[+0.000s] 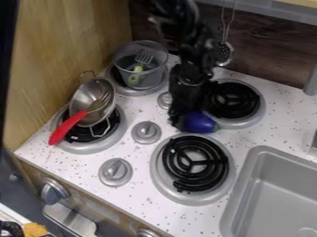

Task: Place egg plant on right bottom burner

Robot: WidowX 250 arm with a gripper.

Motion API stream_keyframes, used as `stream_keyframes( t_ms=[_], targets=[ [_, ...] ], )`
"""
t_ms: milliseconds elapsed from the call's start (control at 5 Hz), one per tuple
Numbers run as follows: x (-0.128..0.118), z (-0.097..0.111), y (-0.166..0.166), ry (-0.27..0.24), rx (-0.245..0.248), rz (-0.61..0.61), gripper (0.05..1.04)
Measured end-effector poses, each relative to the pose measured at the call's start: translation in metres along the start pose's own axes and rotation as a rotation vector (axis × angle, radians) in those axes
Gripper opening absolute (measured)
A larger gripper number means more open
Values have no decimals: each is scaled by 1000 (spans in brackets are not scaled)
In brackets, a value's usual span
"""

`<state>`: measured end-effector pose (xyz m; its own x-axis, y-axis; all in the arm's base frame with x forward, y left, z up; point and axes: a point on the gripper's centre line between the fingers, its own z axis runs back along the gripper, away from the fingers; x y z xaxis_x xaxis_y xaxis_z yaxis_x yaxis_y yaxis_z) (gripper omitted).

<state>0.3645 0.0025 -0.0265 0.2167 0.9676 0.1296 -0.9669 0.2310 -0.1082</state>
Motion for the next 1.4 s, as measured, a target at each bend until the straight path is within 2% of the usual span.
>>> stream_keyframes(
  t_ms=[200,400,600,800,1200,1400],
  targets=[
    [6,22,14,-43,0,23,770],
    [12,38,20,-80,-31,58,771],
    [14,47,26,-93,-44,73,770],
    [22,51,32,-60,-26,39,770],
    [18,58,57,-16,61,-131,770],
    [11,60,65,4,52,-223,771]
  ],
)
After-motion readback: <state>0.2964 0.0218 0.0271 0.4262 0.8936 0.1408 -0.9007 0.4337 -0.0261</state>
